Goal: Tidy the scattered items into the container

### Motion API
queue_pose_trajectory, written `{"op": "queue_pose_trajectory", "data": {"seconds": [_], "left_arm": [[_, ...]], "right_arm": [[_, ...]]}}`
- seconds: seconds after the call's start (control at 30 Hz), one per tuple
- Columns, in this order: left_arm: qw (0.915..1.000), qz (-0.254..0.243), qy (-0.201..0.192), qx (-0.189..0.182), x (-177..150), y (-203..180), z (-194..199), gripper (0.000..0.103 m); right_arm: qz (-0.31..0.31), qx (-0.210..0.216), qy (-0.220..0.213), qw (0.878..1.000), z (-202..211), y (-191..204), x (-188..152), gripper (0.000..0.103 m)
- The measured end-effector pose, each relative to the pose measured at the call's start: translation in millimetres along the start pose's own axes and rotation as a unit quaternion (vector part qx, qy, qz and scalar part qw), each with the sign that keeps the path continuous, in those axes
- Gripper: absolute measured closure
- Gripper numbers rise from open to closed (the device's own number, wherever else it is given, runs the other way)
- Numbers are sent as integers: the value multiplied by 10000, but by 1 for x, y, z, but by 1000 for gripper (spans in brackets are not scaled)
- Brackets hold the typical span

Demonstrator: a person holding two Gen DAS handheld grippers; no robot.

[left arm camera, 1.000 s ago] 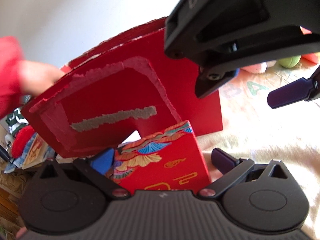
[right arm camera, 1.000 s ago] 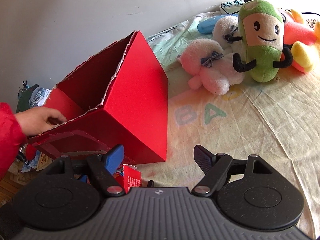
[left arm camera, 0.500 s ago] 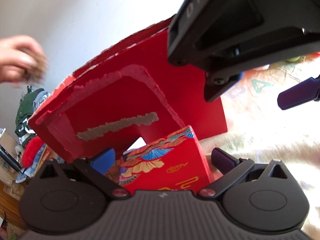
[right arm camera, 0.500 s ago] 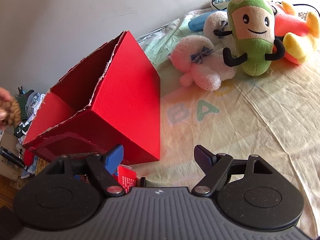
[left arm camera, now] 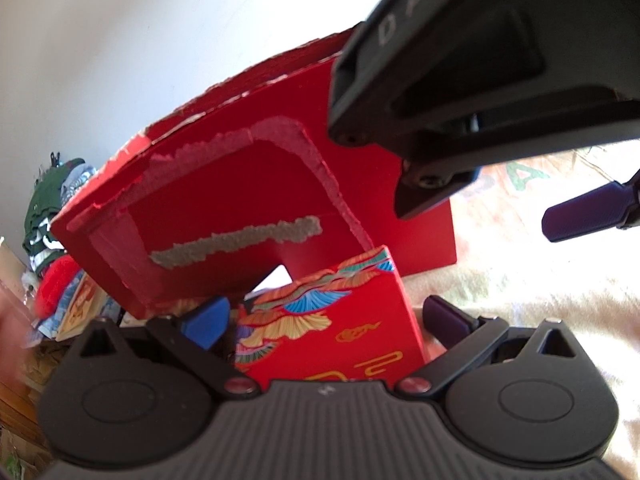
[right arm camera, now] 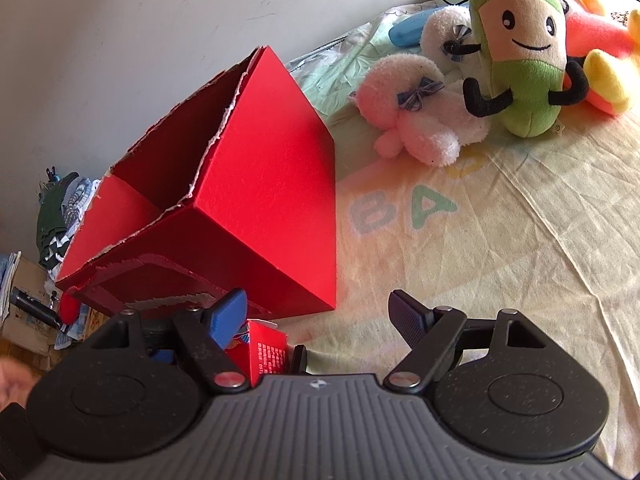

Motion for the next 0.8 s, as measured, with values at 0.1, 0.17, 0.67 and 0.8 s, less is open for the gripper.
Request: {"op": "queue_pose_trajectory", "data": {"seconds": [0.1,0.17,0.67,0.8], "left_arm": [[10000,13,7,-10,-4,-2,2,0],[10000,13,8,-13,-4,-4,2,0],[9995,161,275,72,-13,-22,12,0],[9977,123,634,-191,-6,-26,22,0]], "right_arm": [[-29,57,28,10000,-1,-1,1,23],[-9,71,36,10000,-2,-1,2,23],[355,353,133,9987,4,5,4,23],[347,462,-191,9981,29,0,20,23]]}}
Point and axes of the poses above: each gripper's, at about its wrist camera, not at the fingertips, and z roughly against the way its jaws point, y to its left, x to its top, the point moved 2 cm from there along -z, roughly the way its jaws point, and after that the axes turned 10 degrees about y, right-handed, at the moved point
